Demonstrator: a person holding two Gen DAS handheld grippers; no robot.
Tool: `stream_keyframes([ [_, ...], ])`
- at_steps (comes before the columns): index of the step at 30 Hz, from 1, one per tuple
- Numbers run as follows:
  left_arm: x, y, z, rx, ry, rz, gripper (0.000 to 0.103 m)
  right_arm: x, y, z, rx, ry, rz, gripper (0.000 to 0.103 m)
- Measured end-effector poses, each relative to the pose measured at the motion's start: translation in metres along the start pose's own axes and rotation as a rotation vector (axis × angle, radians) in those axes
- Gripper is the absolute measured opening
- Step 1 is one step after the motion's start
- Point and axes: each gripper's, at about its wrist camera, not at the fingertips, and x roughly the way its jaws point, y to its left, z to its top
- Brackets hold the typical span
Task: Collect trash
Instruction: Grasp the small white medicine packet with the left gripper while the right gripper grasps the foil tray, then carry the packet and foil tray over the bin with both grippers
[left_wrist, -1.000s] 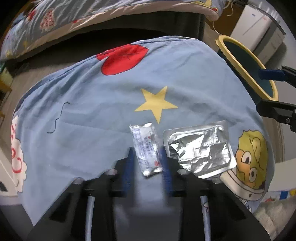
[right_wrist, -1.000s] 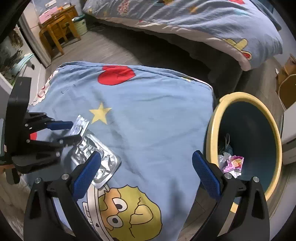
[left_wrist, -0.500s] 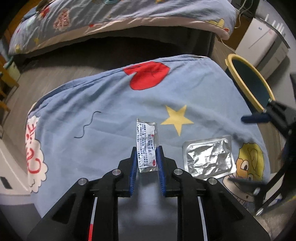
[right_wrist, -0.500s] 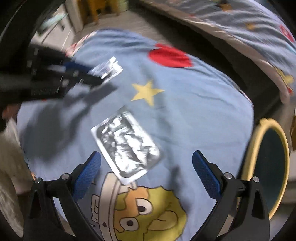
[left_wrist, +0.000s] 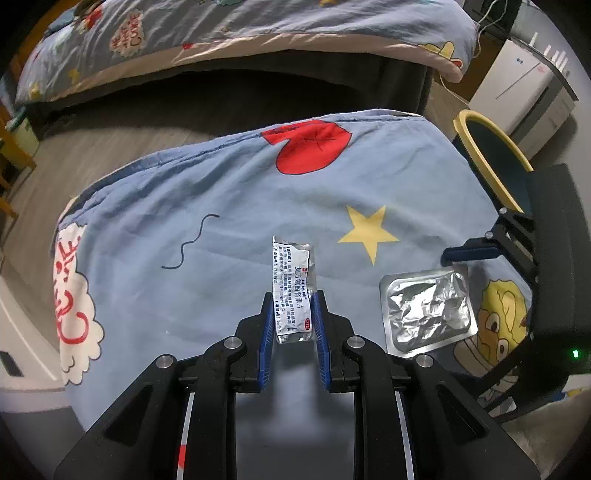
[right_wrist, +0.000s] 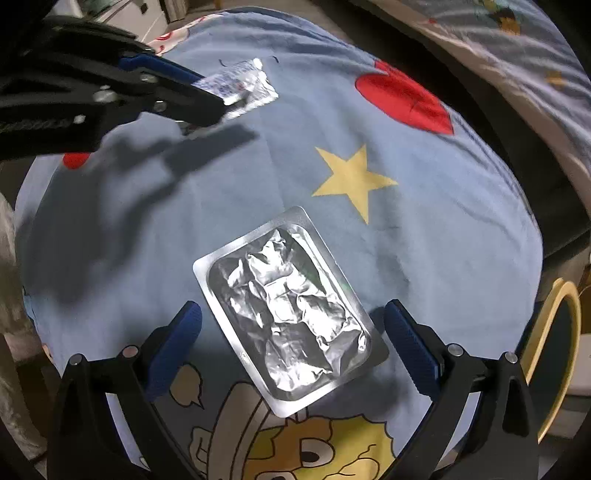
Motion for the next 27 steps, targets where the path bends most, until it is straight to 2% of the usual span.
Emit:
stream_keyframes([
  [2, -0.001, 0.0, 0.0, 0.0, -0.004, 0.0, 0.021, 0.0, -0.003, 0.001, 0.028, 0.009, 0.015, 0.092],
  [4, -0.002, -0.001, 0.0, 0.0, -0.009, -0.002, 0.021, -0.005, -0.007, 0.0, 0.043, 0.006, 0.018, 0.08],
  [7, -0.006, -0.002, 0.0, 0.008, -0.02, 0.005, 0.021, -0.01, -0.019, -0.001, 0.084, 0.004, 0.022, 0.07],
  [12, -0.008, -0.004, 0.0, 0.016, -0.025, 0.005, 0.021, -0.02, -0.031, -0.004, 0.123, -0.01, 0.029, 0.069],
  [18, -0.009, -0.009, 0.005, 0.03, -0.042, 0.008, 0.021, -0.061, -0.062, -0.009, 0.217, -0.123, 0.0, 0.069],
  [23, -0.011, -0.022, 0.014, 0.048, -0.061, 0.015, 0.021, -0.084, -0.091, -0.017, 0.288, -0.172, -0.037, 0.069],
  [27, -0.016, -0.042, 0.023, 0.082, -0.092, 0.005, 0.021, -0.106, -0.11, -0.039, 0.347, -0.208, -0.054, 0.069],
])
